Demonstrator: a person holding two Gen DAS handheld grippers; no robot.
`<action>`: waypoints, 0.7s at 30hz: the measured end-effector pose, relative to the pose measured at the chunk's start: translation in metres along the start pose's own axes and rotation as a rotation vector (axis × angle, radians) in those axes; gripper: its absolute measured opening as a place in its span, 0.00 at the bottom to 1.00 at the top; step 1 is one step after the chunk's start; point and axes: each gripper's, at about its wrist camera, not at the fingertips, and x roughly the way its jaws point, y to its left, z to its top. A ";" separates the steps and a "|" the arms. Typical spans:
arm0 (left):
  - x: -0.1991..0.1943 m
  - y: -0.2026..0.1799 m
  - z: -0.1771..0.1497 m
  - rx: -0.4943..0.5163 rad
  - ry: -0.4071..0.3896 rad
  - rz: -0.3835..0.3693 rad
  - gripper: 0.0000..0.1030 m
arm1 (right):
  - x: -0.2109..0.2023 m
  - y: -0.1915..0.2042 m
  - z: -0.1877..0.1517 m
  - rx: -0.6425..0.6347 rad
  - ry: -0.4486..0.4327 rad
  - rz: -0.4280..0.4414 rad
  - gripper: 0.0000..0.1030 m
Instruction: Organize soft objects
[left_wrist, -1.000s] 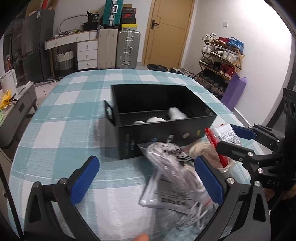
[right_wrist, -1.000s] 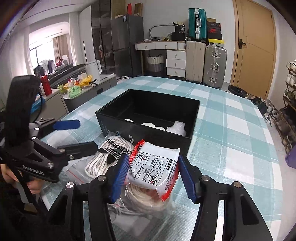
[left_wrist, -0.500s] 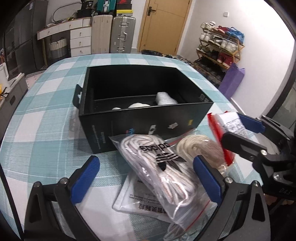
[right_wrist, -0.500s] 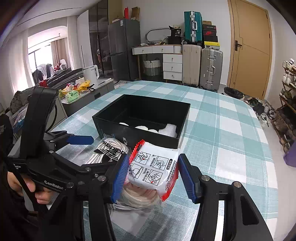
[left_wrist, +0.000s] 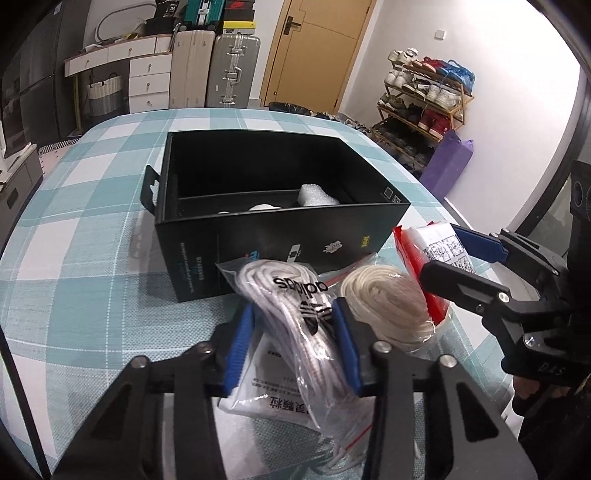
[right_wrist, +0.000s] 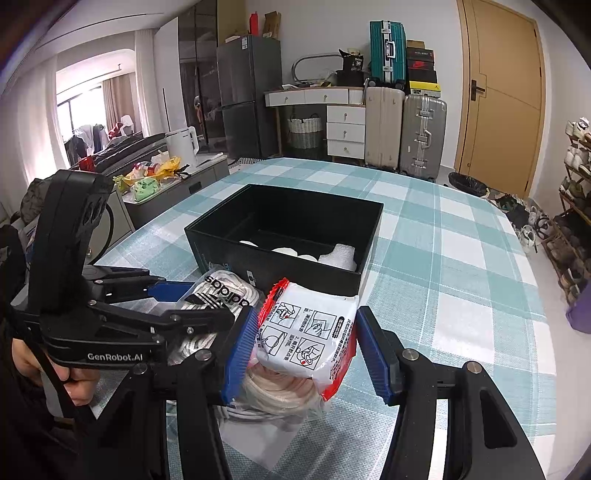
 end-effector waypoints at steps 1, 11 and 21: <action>-0.001 0.001 0.000 -0.006 -0.008 -0.003 0.31 | 0.001 0.001 0.001 -0.001 0.000 0.000 0.54; -0.015 0.003 0.000 0.003 -0.056 -0.014 0.16 | -0.002 0.004 0.002 -0.007 -0.012 -0.005 0.54; -0.031 0.009 -0.001 -0.003 -0.099 -0.012 0.14 | -0.005 0.008 0.005 -0.014 -0.027 -0.003 0.54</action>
